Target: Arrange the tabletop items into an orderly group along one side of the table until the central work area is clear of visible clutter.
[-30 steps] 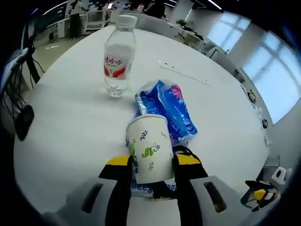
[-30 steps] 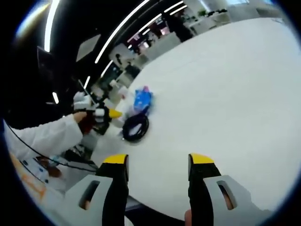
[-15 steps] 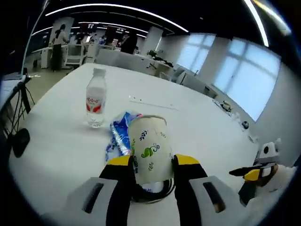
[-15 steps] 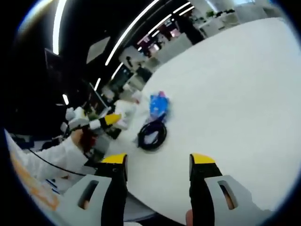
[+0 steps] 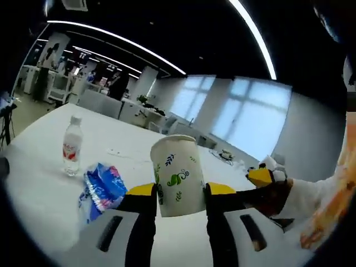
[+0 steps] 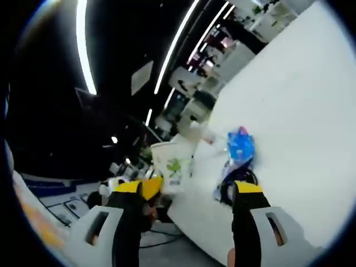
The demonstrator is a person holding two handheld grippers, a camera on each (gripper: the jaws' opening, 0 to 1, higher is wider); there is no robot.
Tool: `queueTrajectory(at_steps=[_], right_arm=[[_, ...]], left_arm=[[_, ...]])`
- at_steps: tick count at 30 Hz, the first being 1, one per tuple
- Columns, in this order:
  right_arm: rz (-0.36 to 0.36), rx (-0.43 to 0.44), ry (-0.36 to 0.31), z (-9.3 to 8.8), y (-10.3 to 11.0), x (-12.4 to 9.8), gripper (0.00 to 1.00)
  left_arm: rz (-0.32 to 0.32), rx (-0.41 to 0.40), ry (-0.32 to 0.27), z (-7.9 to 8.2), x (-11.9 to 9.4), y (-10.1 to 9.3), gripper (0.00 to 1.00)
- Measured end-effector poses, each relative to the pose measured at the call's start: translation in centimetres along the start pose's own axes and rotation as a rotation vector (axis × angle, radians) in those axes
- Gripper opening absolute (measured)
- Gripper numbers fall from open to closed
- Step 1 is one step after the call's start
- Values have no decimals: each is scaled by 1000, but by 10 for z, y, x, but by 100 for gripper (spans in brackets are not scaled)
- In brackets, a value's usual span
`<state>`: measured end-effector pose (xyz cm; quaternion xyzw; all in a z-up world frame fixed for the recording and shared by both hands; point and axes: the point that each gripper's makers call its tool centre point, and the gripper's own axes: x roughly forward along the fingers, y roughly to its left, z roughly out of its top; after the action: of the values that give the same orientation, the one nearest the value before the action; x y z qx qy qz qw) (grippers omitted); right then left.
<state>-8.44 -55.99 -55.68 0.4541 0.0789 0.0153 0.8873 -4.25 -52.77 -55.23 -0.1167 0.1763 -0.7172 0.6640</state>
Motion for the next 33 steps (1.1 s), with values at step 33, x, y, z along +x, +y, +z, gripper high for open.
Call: queueTrajectory(at_steps=[33], right_arm=[[-66,-505,182,-15,12,6,40]], left_arm=[[-96,281,42,33,-35,-32,36]])
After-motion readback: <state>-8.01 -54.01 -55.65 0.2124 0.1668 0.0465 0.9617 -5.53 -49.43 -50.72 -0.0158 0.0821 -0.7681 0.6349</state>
